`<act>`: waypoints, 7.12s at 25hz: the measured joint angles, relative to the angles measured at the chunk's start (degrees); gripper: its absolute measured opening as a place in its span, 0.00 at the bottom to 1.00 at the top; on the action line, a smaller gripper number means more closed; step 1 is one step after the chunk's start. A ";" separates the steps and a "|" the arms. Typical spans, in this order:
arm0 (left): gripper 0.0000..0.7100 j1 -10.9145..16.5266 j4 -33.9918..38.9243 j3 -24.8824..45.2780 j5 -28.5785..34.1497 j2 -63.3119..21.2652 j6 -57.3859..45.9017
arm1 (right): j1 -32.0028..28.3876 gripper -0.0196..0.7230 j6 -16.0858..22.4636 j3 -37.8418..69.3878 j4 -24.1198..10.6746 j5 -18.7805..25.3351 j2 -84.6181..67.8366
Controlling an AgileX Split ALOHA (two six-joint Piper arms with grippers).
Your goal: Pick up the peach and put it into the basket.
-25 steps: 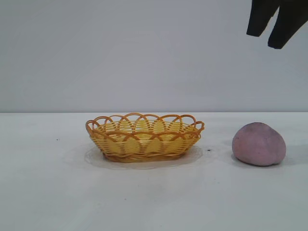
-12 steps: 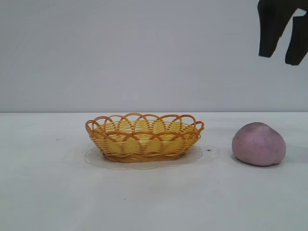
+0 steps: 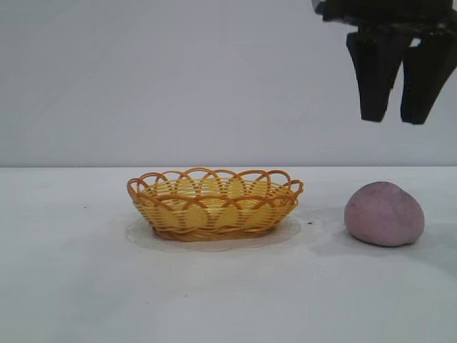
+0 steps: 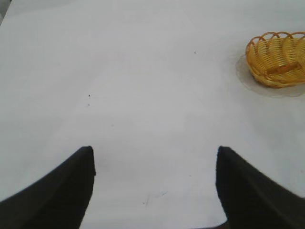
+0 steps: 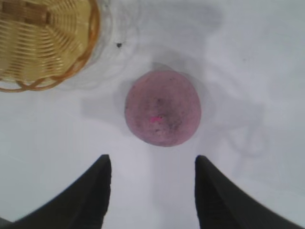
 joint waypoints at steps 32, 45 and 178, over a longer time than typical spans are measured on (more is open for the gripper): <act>0.66 0.00 0.00 0.00 0.00 0.00 0.00 | 2.25 0.03 -0.61 -4.21 -3.87 -2.42 -1.70; 0.66 0.00 0.00 0.00 -0.04 0.00 0.00 | 14.59 0.03 -0.71 -8.89 -2.14 -10.47 5.37; 0.66 1.68 -0.09 0.04 -0.04 -0.04 0.10 | -19.38 0.57 4.49 47.02 -6.21 2.94 -105.25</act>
